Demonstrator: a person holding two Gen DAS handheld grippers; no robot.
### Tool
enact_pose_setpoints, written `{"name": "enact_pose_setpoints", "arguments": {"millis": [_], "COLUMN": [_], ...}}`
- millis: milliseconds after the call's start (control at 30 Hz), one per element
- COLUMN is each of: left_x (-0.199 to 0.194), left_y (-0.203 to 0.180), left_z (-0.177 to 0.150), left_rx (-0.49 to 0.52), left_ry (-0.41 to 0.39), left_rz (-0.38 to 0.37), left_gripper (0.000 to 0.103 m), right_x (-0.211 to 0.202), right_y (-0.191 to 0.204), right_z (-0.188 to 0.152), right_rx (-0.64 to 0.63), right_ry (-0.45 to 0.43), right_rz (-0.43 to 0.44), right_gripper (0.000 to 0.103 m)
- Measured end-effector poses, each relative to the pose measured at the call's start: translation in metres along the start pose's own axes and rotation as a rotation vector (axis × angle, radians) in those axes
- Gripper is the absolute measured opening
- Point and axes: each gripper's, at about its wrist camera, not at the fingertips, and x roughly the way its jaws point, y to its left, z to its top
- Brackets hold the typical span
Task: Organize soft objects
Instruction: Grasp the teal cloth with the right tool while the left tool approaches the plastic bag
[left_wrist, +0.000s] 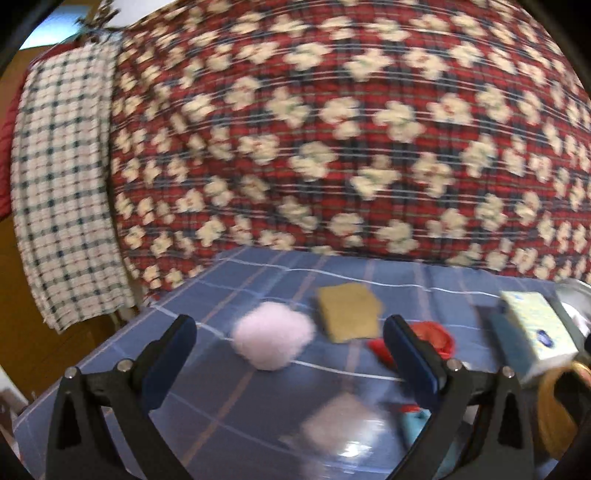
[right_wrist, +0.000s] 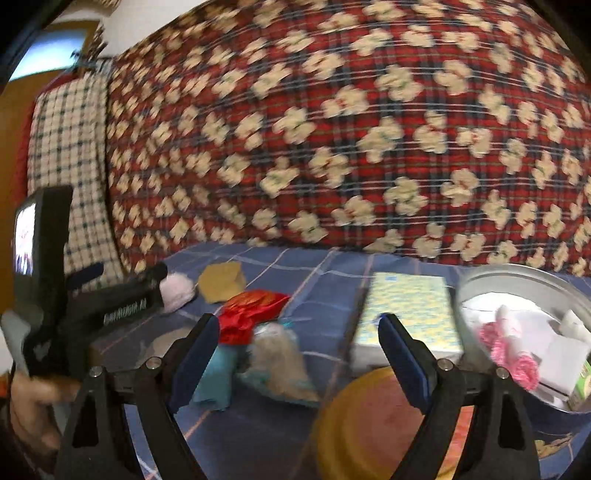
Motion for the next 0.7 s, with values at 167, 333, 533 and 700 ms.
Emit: {"name": "enact_pose_setpoints", "arguments": {"millis": [167, 333, 533, 700], "left_x": [0.016, 0.022, 0.024, 0.026], "left_y": [0.041, 0.063, 0.068, 0.067], "left_z": [0.002, 0.000, 0.001, 0.001], "left_rx": [-0.091, -0.136, -0.138, -0.128], "left_ry": [0.036, 0.055, 0.065, 0.086], "left_rz": [0.071, 0.099, 0.084, 0.047], "left_gripper": [0.103, 0.103, 0.103, 0.103], "right_x": [0.018, 0.048, 0.087, 0.095], "right_y": [0.029, 0.057, 0.054, 0.063], "right_z": [0.000, -0.006, -0.012, -0.011], "right_rx": [-0.052, -0.093, 0.012, -0.018], "right_ry": [0.086, 0.247, 0.417, 0.439], "right_rz": [0.106, 0.191, 0.274, 0.236], "right_gripper": [0.089, 0.048, 0.048, 0.048]}}
